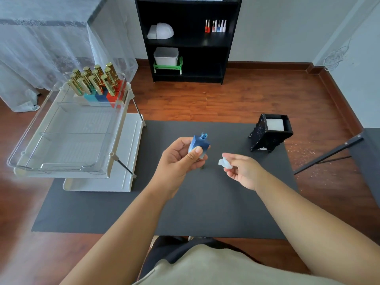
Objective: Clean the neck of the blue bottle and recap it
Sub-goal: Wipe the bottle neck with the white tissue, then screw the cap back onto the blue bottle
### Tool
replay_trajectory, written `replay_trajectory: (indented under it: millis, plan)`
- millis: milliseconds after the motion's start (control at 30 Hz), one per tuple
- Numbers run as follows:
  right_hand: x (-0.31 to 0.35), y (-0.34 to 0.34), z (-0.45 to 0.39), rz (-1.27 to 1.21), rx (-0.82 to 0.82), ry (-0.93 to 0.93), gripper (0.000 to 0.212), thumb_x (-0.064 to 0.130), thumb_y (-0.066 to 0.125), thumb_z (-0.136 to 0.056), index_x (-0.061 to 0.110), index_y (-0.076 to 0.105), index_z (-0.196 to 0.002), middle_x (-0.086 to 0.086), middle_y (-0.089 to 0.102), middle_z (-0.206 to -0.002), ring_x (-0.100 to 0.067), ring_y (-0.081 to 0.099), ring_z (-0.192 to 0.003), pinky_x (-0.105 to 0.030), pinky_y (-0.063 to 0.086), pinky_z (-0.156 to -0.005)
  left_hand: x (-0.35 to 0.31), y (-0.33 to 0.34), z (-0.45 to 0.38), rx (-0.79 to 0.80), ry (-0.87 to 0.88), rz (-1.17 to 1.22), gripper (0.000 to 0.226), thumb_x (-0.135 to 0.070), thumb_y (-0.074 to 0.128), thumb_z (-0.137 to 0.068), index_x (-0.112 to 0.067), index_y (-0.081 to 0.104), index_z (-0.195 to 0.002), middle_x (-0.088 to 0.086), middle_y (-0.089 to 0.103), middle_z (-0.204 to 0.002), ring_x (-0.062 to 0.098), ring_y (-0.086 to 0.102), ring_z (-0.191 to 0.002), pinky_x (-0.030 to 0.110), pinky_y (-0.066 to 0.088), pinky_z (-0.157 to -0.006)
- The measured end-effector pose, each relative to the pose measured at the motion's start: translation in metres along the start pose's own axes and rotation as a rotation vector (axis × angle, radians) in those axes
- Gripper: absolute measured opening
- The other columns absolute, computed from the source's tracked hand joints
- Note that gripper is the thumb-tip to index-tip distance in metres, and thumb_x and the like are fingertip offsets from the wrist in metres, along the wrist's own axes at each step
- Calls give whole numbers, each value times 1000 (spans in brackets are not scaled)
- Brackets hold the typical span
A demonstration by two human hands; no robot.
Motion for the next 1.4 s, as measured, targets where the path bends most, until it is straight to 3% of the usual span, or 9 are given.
replay_trajectory:
  millis: [167, 267, 633, 733, 933, 1033, 1100, 1233, 1400]
  plan:
    - [-10, -9, -14, 390, -112, -191, 21, 14, 57, -92, 28, 71, -103, 19, 72, -77, 5, 63, -73, -16, 45, -68, 8, -5, 4, -27, -28, -21, 23, -23, 67, -89, -12, 65, -111, 10, 74, -108, 20, 72, -93, 30, 57, -83]
    - [-11, -4, -18, 425, -113, -260, 20, 17, 61, -90, 33, 71, -97, 13, 72, -92, -2, 64, -88, -15, 43, -72, 11, -6, 4, -41, -34, -26, 26, -24, 67, -90, -12, 63, -112, 9, 74, -111, 18, 73, -95, 29, 58, -85]
    - [-5, -20, -23, 452, -230, -361, 25, 20, 49, -96, 32, 71, -103, 12, 63, -85, -12, 58, -78, -23, 45, -68, 29, -8, 7, -67, -91, 5, 25, -24, 64, -89, -14, 63, -113, 2, 77, -110, 17, 73, -96, 27, 57, -82]
    - [10, -19, -20, 443, -226, -422, 28, 19, 49, -95, 35, 70, -104, 14, 57, -95, -5, 54, -78, -16, 39, -68, 31, -15, 10, -78, -99, 15, 25, -26, 67, -91, -14, 63, -112, 1, 77, -108, 16, 73, -96, 26, 57, -82]
    - [22, 31, -21, 848, -85, -567, 29, 17, 64, -85, 31, 69, -111, 11, 53, -106, -10, 45, -97, -4, 33, -74, 36, -27, 16, -117, -117, 16, 36, -28, 67, -82, -10, 62, -114, 5, 77, -107, 16, 74, -94, 26, 58, -81]
    - [18, 54, -24, 1110, -80, -636, 35, 32, 73, -78, 37, 67, -112, 12, 51, -119, -17, 37, -113, -20, 29, -90, 37, -32, 19, -131, -121, 3, 37, -28, 67, -82, -10, 62, -115, 7, 76, -110, 17, 73, -96, 26, 58, -82]
    - [14, 60, -28, 1185, -89, -607, 42, 43, 77, -72, 40, 66, -113, 14, 49, -125, -19, 35, -117, -28, 25, -90, 38, -36, 20, -137, -123, -5, 38, -29, 67, -83, -9, 62, -116, 10, 75, -113, 18, 73, -97, 26, 57, -82]
    - [6, 64, -38, 1231, -62, -532, 50, 56, 75, -69, 39, 63, -115, 14, 49, -125, -19, 36, -119, -30, 23, -87, 40, -40, 22, -137, -127, -10, 33, -26, 67, -86, -11, 63, -115, 7, 76, -111, 18, 73, -98, 26, 57, -82]
    - [9, 66, -40, 1182, -48, -515, 36, 57, 73, -73, 47, 65, -107, 15, 48, -121, -17, 38, -116, -34, 28, -92, 48, -43, 24, -136, -140, -28, 17, -12, 61, -97, -12, 63, -114, 3, 77, -107, 18, 73, -97, 25, 57, -81]
Point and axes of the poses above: each hand's wrist, its own z-axis away from the middle knuckle, its own y-axis out of the palm, x = y × z, the point moved 10 cm from there along -z, towards the middle knuckle
